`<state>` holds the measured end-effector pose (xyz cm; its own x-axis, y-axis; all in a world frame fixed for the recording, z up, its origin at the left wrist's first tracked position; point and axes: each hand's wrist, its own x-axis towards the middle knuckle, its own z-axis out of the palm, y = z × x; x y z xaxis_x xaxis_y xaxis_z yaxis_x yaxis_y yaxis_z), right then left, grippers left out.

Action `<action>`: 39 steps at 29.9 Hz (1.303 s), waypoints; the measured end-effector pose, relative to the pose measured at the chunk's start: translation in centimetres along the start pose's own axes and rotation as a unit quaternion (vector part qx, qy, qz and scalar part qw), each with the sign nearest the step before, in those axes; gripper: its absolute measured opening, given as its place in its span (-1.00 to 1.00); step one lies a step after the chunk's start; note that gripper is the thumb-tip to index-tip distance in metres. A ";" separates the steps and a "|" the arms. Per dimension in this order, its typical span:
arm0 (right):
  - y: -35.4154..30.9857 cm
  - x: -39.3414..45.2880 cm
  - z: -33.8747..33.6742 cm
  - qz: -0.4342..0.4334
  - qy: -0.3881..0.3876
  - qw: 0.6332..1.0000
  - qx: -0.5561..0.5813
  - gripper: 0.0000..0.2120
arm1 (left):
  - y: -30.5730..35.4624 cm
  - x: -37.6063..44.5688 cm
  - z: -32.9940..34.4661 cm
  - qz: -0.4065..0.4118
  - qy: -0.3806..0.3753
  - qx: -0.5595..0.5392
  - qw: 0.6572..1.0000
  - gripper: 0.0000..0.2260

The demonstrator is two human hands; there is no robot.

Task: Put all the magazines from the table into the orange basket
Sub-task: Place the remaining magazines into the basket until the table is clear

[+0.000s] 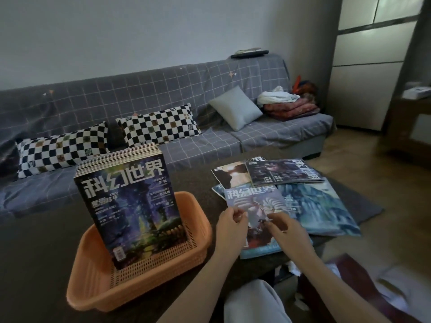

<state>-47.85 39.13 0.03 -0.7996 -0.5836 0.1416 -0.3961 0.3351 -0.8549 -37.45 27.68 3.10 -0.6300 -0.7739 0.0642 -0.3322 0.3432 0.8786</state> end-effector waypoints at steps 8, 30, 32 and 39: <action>4.5 1.2 -1.9 0.076 0.057 0.984 -0.150 -0.60 | -2.6 1.5 3.4 -0.080 -0.006 -0.035 0.996 -0.71; 0.3 -2.4 -3.6 0.170 0.007 0.957 0.234 -0.86 | -1.6 -2.8 -4.3 -0.003 -0.005 -0.156 0.988 -0.83; -1.8 -2.5 -3.3 0.146 -0.021 0.952 0.269 -0.81 | -1.0 -3.2 -6.2 0.016 0.018 -0.163 0.986 -0.85; -8.3 -2.3 0.0 0.052 -0.106 0.949 0.293 -0.82 | -1.0 -4.9 -13.5 0.073 0.131 -0.153 0.977 -0.88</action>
<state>-42.67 37.71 6.84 -0.6873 -0.7263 -0.0090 0.0481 -0.0332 -0.9983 -24.55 23.99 8.26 -0.4401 -0.8524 0.2824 -0.0012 0.3151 0.9491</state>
